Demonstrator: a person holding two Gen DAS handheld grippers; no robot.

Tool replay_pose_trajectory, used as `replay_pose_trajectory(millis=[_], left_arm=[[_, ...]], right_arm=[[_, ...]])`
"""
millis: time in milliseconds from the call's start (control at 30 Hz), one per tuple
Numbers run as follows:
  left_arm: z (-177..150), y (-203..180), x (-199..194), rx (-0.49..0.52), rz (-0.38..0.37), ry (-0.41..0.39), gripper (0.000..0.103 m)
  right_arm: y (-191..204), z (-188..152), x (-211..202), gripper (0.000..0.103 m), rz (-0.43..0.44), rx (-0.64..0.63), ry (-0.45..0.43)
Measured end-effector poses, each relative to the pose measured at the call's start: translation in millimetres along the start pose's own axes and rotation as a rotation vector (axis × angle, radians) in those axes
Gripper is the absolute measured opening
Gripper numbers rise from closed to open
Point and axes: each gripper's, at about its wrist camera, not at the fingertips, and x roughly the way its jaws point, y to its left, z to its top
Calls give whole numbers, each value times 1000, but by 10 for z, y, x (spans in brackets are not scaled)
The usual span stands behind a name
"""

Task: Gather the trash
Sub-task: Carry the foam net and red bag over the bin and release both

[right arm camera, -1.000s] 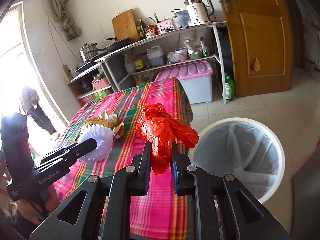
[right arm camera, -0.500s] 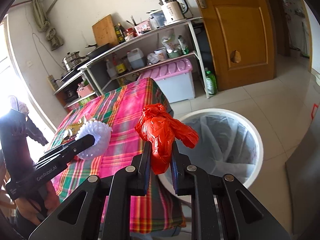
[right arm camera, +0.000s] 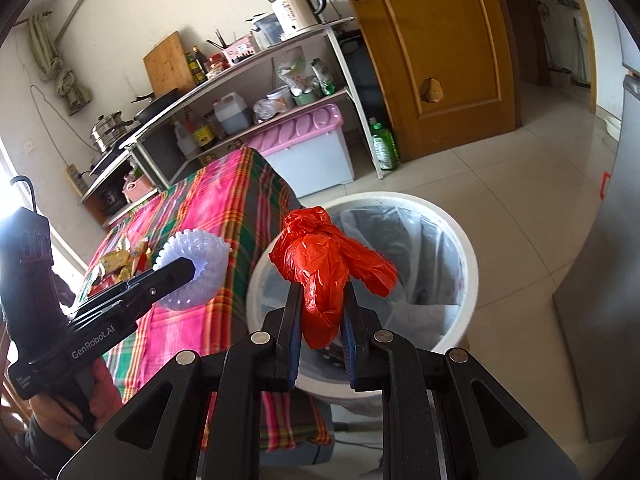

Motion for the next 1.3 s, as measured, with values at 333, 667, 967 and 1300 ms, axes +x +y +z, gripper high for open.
replay_pose_trajectory(millis=[333, 667, 967, 1300], left_arm=[[-30, -136, 326, 9, -20, 72, 22], [-70, -111, 434, -22, -17, 116, 42], [-67, -78, 328, -34, -20, 87, 44], [-50, -51, -6, -19, 2, 6, 44]], right_arm=[[-222, -76, 129, 19, -22, 40, 52], [-285, -146, 206, 27, -41, 52, 89], [-220, -103, 92, 31, -26, 39, 49], [38, -51, -86, 31, 8, -22, -9]])
